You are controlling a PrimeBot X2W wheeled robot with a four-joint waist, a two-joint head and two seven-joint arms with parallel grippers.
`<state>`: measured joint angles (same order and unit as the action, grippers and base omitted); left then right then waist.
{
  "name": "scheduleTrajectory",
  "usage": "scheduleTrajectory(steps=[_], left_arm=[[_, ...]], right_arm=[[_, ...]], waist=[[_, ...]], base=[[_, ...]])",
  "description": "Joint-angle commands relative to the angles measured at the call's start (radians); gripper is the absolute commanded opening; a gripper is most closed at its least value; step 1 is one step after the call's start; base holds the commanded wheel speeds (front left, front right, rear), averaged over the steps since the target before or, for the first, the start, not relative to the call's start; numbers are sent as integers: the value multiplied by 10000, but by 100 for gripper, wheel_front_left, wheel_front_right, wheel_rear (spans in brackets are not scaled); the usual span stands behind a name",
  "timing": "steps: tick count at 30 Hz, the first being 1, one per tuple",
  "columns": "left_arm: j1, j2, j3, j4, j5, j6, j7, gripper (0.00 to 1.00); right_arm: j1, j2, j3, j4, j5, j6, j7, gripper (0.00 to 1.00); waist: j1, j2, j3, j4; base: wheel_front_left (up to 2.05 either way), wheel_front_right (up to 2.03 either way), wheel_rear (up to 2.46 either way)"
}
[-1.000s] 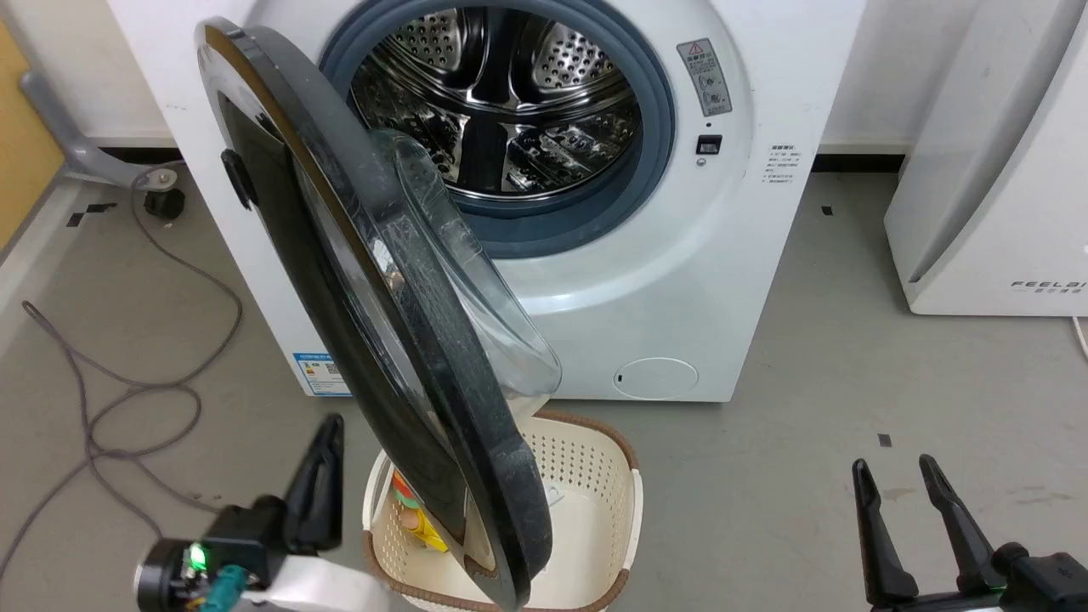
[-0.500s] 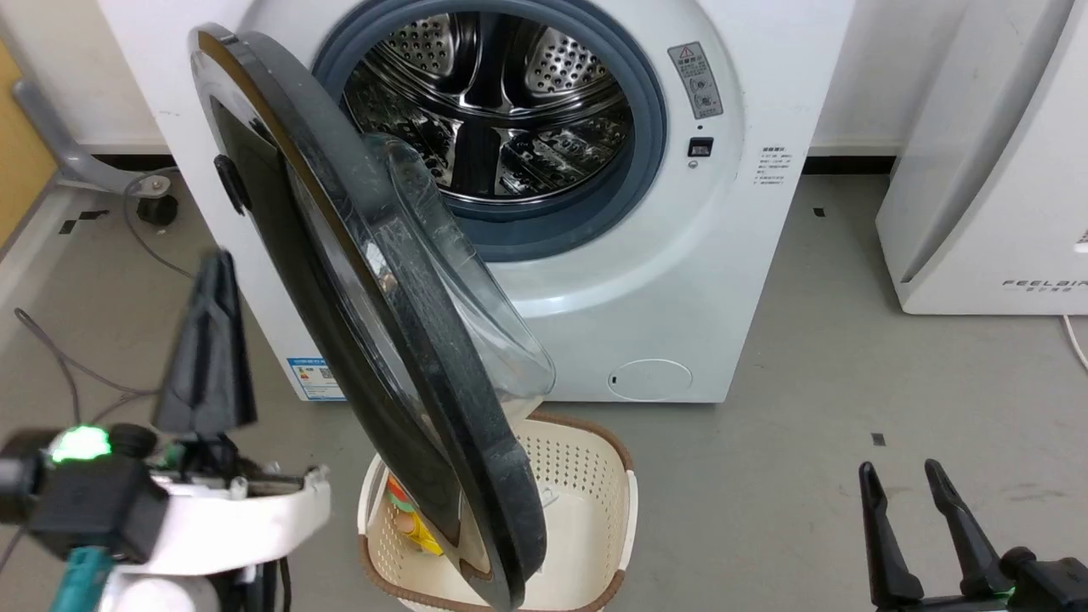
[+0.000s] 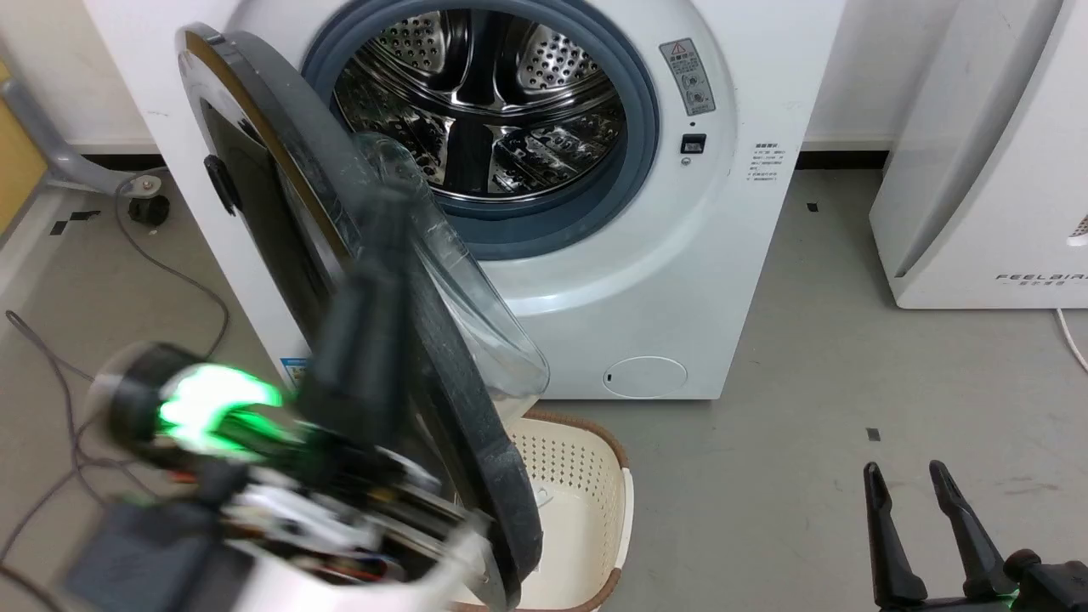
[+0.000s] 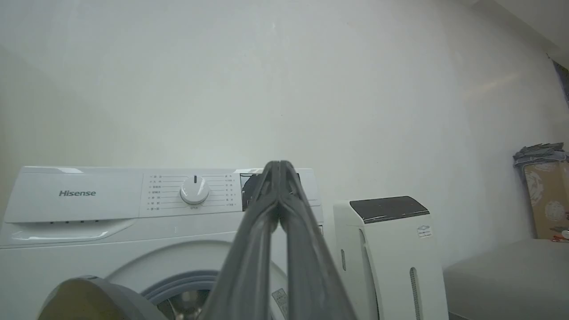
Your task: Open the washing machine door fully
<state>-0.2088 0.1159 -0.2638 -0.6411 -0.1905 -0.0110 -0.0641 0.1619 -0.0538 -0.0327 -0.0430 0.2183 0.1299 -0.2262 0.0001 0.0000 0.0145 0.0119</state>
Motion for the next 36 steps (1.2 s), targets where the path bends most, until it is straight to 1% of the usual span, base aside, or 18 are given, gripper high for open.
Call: scheduleTrajectory(steps=[1, 4, 7, 9, 12, 18, 21, 22, 26, 30, 36], left_arm=[[144, -89, -399, 47, -180, -101, 217, 0], [631, -232, -1441, 331, -585, -284, 745, 0], [1256, -259, -2364, 825, -834, -415, 1297, 0], [1719, -232, -2771, 1179, -940, -399, 1617, 0], [2348, -65, -3085, 1782, -920, -253, 2008, 0], [2956, 224, -3236, 3155, -777, -11, 2306, 0], [2892, 172, -3102, 3818, -733, 125, 2055, 0], [2892, 172, -3102, 3818, -733, 125, 2055, 0], [2590, 71, -2785, 4629, -637, 364, 1578, 0], [2342, -24, -2494, 5146, -571, 665, 1165, 0], [2420, -15, -2376, 5339, -538, 934, 1084, 0]], right_arm=[[157, 35, -12, -13, -48, 8, -42, 100], [170, 35, -8, -31, -58, 8, -39, 100], [195, 35, 10, -8, -31, 8, -32, 100], [213, 35, 31, 12, -24, 8, -33, 100], [246, 35, 36, 47, -28, 8, -21, 100], [257, 35, 58, 37, -182, 8, 60, 100], [248, 35, 98, -6, -306, 8, 114, 100], [248, 35, 98, -6, -306, 8, 114, 100], [247, 35, 162, -88, -486, 8, 213, 100], [302, 36, 203, -158, -530, 8, 328, 100], [402, 36, 181, -202, -464, 8, 416, 100]], waist=[[-1, 0, -15, 0], [-1, 0, -30, 2], [-1, 0, -33, 24], [-1, 0, -41, 30], [-1, 0, -60, 52], [-1, 0, -62, 104], [-1, 0, -71, 109], [-1, 0, -71, 109], [-1, 0, -102, 87], [-1, 0, -170, 46], [-1, 0, -212, 126]], base=[[0, 0, 0], [0, 0, 0], [0, 0, 0], [0, 0, 0], [0, 0, 0], [0, 0, 0], [0, 0, 0], [0, 0, 0], [0, 0, 0], [0, 0, 0], [0, 0, 0]])
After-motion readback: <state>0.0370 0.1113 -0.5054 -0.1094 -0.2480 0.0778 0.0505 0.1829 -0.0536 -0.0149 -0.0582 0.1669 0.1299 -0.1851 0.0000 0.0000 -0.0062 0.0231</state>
